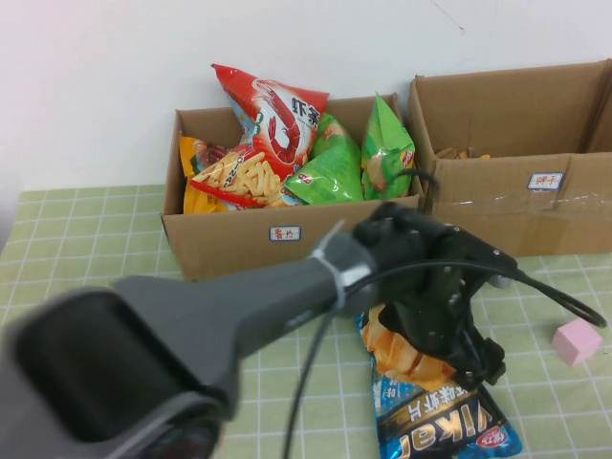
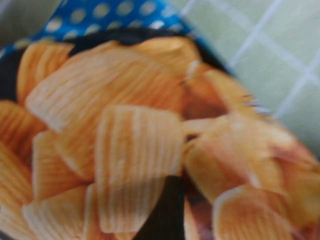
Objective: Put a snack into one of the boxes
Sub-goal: Pick up the potato chip
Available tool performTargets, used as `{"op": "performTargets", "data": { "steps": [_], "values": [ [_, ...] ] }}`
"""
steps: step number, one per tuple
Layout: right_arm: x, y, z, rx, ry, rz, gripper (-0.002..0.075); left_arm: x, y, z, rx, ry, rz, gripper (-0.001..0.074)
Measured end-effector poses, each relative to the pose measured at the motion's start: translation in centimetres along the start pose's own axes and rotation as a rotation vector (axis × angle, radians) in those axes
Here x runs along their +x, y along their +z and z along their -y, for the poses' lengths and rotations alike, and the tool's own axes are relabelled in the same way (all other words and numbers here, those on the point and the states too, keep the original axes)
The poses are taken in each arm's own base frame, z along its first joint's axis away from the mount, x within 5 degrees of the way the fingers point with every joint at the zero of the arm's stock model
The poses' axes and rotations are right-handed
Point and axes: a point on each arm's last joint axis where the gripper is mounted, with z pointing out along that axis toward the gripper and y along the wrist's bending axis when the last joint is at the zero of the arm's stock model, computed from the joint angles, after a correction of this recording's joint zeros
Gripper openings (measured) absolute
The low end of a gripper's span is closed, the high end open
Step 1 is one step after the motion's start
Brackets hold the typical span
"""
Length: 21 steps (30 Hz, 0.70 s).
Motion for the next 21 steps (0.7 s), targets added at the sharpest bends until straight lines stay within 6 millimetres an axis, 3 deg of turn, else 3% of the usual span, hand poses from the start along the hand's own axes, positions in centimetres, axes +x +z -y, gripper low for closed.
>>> {"op": "performTargets", "data": {
  "steps": [13, 15, 18, 21],
  "values": [
    [0.0, 0.0, 0.0, 0.0, 0.0, 0.0, -0.0002, -2.8, 2.7, 0.9, -0.078, -0.048, -0.193, 0.0692],
    [0.0, 0.0, 0.0, 0.0, 0.0, 0.0, -0.0002, -2.9, 3.3, 1.0, -0.087, -0.045, -0.202, 0.0653],
    [0.0, 0.0, 0.0, 0.0, 0.0, 0.0, -0.0002, -2.8, 3.7, 1.0, -0.097, -0.039, -0.209, 0.0537],
    [0.0, 0.0, 0.0, 0.0, 0.0, 0.0, -0.0002, -2.7, 3.8, 1.1, -0.097, -0.003, -0.216, 0.033]
  ]
}}
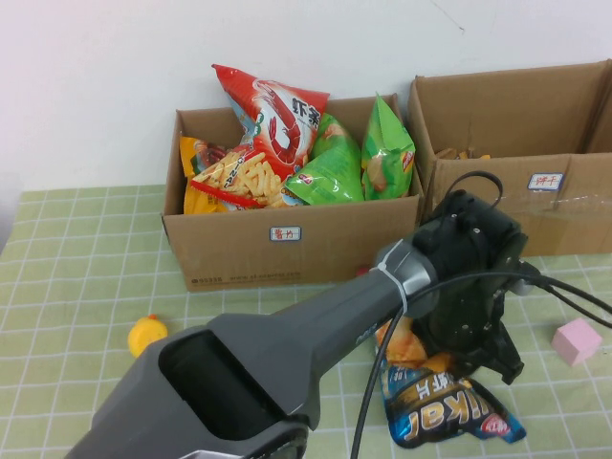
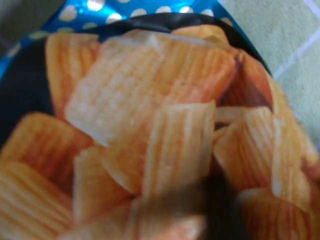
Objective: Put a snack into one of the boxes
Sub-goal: Pick up the potato chip, then place the potato chip in the potato chip box
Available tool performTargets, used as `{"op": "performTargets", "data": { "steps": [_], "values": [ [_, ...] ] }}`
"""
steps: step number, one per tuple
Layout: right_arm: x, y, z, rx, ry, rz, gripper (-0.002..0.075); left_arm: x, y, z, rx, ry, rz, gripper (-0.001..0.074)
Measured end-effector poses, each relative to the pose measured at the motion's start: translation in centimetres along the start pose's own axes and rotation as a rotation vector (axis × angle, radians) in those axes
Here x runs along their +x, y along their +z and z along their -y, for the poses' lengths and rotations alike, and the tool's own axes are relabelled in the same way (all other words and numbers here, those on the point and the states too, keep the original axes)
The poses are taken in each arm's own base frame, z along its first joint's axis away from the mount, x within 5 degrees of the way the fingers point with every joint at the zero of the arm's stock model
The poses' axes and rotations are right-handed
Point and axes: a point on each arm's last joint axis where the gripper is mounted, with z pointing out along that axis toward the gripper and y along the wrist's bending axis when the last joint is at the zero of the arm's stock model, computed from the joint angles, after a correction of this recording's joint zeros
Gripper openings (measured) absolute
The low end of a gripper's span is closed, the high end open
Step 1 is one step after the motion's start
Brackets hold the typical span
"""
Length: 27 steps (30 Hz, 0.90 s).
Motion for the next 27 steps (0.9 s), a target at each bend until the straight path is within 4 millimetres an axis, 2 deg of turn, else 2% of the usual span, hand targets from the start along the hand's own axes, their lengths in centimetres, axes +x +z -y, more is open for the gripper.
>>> {"op": "performTargets", "data": {
  "steps": [2, 4, 7, 11, 13, 17, 20, 22, 25, 27],
  "values": [
    [0.0, 0.0, 0.0, 0.0, 0.0, 0.0, -0.0002, 0.0, 0.0, 0.1, -0.003, 0.029, -0.001, 0.0167],
    [0.0, 0.0, 0.0, 0.0, 0.0, 0.0, -0.0002, 0.0, -0.1, 0.1, 0.003, 0.046, 0.0, 0.0087],
    [0.0, 0.0, 0.0, 0.0, 0.0, 0.0, -0.0002, -0.1, -0.9, 0.2, 0.006, 0.07, 0.016, 0.0035],
    [0.0, 0.0, 0.0, 0.0, 0.0, 0.0, -0.0002, 0.0, -3.1, 0.8, 0.008, 0.123, 0.041, 0.0012],
    [0.0, 0.0, 0.0, 0.0, 0.0, 0.0, -0.0002, 0.0, -5.2, 1.5, 0.011, 0.16, 0.077, 0.0008],
    [0.0, 0.0, 0.0, 0.0, 0.0, 0.0, -0.0002, 0.5, -12.0, 3.3, 0.014, 0.244, 0.202, 0.0006],
    [0.0, 0.0, 0.0, 0.0, 0.0, 0.0, -0.0002, 1.4, -16.4, 4.4, 0.007, 0.3, 0.282, 0.0005],
    [0.0, 0.0, 0.0, 0.0, 0.0, 0.0, -0.0002, 2.0, -18.6, 4.7, -0.01, 0.32, 0.323, 0.0004],
    [0.0, 0.0, 0.0, 0.0, 0.0, 0.0, -0.0002, 2.6, -21.3, 4.2, -0.061, 0.33, 0.373, 0.0004],
    [0.0, 0.0, 0.0, 0.0, 0.0, 0.0, -0.0002, 2.8, -22.8, 3.2, -0.139, 0.33, 0.403, 0.0004]
  ]
}}
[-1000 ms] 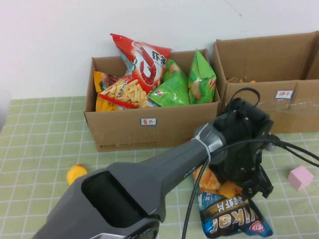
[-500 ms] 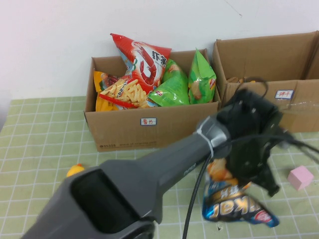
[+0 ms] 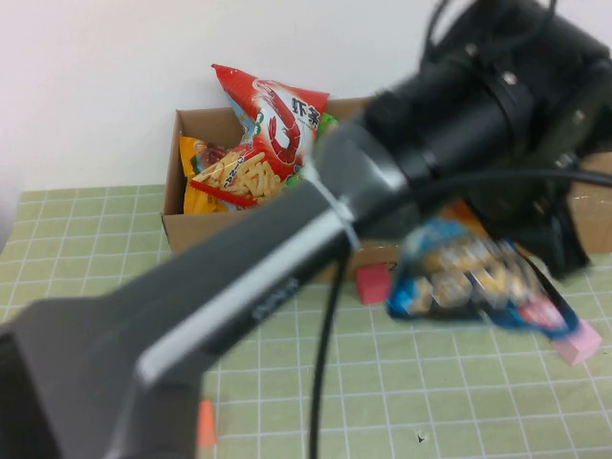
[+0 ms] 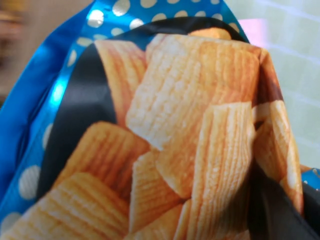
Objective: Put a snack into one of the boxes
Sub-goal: Place the potato chip in the potato chip box
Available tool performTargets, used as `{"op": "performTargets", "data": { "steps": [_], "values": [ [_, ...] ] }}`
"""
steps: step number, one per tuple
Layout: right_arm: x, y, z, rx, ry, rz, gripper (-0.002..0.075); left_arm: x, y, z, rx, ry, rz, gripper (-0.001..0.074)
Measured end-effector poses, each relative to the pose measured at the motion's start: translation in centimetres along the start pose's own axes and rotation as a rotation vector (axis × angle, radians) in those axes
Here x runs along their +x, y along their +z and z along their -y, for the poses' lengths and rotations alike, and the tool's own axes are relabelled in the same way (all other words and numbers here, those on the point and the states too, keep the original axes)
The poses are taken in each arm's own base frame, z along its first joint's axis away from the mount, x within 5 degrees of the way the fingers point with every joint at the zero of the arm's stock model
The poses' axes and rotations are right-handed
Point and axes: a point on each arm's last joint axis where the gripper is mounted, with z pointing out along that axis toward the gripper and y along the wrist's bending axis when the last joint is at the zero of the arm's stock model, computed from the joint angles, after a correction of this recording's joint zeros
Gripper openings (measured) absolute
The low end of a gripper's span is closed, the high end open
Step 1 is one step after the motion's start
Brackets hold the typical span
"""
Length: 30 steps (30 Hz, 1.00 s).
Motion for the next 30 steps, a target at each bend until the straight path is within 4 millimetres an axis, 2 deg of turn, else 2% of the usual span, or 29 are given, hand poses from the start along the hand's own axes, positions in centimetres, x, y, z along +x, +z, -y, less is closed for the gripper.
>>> {"op": "performTargets", "data": {
  "steps": [4, 6, 9, 13, 17, 18, 19, 23, 26, 28, 30],
  "values": [
    [0.0, 0.0, 0.0, 0.0, 0.0, 0.0, -0.0002, 0.5, -1.7, -3.7, -0.165, -0.02, 0.008, 0.0004],
    [0.0, 0.0, 0.0, 0.0, 0.0, 0.0, -0.0002, 1.1, -2.2, -6.3, -0.224, -0.067, 0.007, 0.0004],
    [0.0, 0.0, 0.0, 0.0, 0.0, 0.0, -0.0002, 1.9, -2.1, -10.5, -0.289, -0.152, 0.05, 0.0004],
    [0.0, 0.0, 0.0, 0.0, 0.0, 0.0, -0.0002, 2.6, -1.4, -15.2, -0.337, -0.249, 0.149, 0.0004],
    [0.0, 0.0, 0.0, 0.0, 0.0, 0.0, -0.0002, 3.7, 1.1, -19.2, -0.371, -0.305, 0.219, 0.0004],
    [0.0, 0.0, 0.0, 0.0, 0.0, 0.0, -0.0002, 3.9, 2.1, -19.9, -0.378, -0.31, 0.229, 0.0004],
    [0.0, 0.0, 0.0, 0.0, 0.0, 0.0, -0.0002, 4.4, 4.5, -20.8, -0.385, -0.311, 0.232, 0.0004],
    [0.0, 0.0, 0.0, 0.0, 0.0, 0.0, -0.0002, 5.2, 9.3, -21.6, -0.383, -0.299, 0.236, 0.0003],
    [0.0, 0.0, 0.0, 0.0, 0.0, 0.0, -0.0002, 5.6, 11.8, -21.6, -0.375, -0.289, 0.243, 0.0004],
    [0.0, 0.0, 0.0, 0.0, 0.0, 0.0, -0.0002, 5.8, 12.6, -21.6, -0.374, -0.28, 0.24, 0.0021],
    [0.0, 0.0, 0.0, 0.0, 0.0, 0.0, -0.0002, 5.8, 12.9, -21.6, -0.373, -0.266, 0.237, 0.0069]
  ]
}}
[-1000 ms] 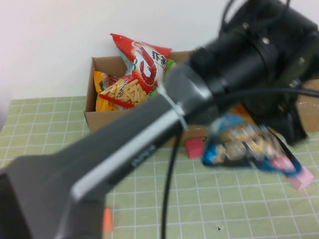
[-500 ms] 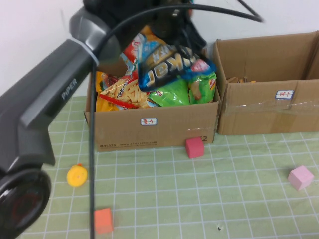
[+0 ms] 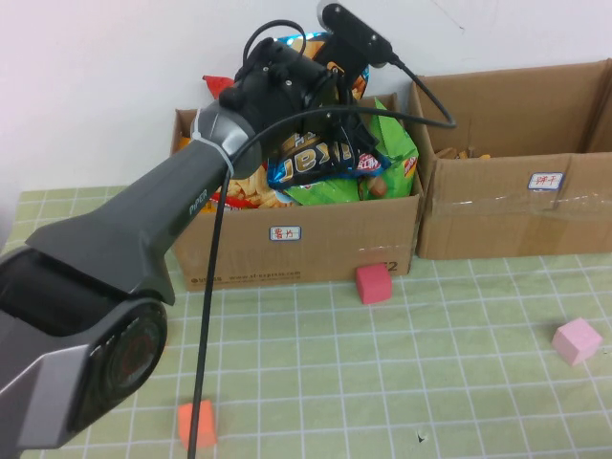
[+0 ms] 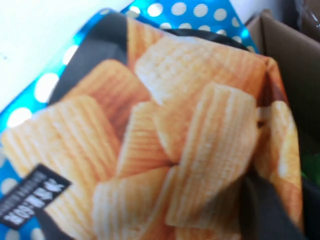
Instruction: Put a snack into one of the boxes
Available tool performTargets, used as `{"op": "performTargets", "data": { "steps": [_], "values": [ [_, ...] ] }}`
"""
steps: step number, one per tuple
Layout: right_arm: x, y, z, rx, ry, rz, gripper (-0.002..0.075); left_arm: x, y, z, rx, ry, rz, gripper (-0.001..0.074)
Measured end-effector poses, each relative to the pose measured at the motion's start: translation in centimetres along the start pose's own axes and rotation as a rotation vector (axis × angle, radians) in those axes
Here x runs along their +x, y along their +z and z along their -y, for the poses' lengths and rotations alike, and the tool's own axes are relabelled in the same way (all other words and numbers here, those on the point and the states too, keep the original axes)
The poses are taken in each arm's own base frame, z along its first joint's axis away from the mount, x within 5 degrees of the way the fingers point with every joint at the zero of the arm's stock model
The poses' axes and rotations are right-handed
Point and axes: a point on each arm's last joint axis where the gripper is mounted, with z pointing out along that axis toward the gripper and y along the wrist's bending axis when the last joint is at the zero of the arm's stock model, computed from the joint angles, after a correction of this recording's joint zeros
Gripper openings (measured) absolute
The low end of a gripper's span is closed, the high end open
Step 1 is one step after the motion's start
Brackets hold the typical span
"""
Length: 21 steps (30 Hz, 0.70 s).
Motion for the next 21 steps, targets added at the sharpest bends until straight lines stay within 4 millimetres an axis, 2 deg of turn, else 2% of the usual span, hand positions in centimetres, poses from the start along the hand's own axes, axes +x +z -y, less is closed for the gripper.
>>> {"op": "performTargets", "data": {
  "steps": [4, 7, 9, 11, 14, 16, 18, 20, 21],
  "values": [
    [0.0, 0.0, 0.0, 0.0, 0.0, 0.0, -0.0002, 0.0, -0.1, 0.2, 0.013, 0.014, -0.007, 0.0283],
    [0.0, 0.0, 0.0, 0.0, 0.0, 0.0, -0.0002, -0.5, -1.0, 0.3, 0.006, 0.039, -0.02, 0.0426],
    [0.0, 0.0, 0.0, 0.0, 0.0, 0.0, -0.0002, -1.3, -2.5, 0.3, -0.01, 0.065, -0.021, 0.0475],
    [0.0, 0.0, 0.0, 0.0, 0.0, 0.0, -0.0002, -2.6, -4.9, 0.2, -0.037, 0.097, -0.017, 0.0499],
    [0.0, 0.0, 0.0, 0.0, 0.0, 0.0, -0.0002, -4.6, -9.3, 0.2, -0.084, 0.146, -0.006, 0.0502],
    [0.0, 0.0, 0.0, 0.0, 0.0, 0.0, -0.0002, -5.9, -12.4, 0.6, -0.095, 0.166, 0.014, 0.0472],
    [0.0, 0.0, 0.0, 0.0, 0.0, 0.0, -0.0002, -7.0, -15.7, 0.8, -0.09, 0.176, 0.043, 0.0406],
    [0.0, 0.0, 0.0, 0.0, 0.0, 0.0, -0.0002, -7.6, -18.5, 1.3, -0.078, 0.203, 0.063, 0.0307],
    [0.0, 0.0, 0.0, 0.0, 0.0, 0.0, -0.0002, -7.8, -20.2, 1.8, -0.066, 0.224, 0.071, 0.0228]
  ]
}}
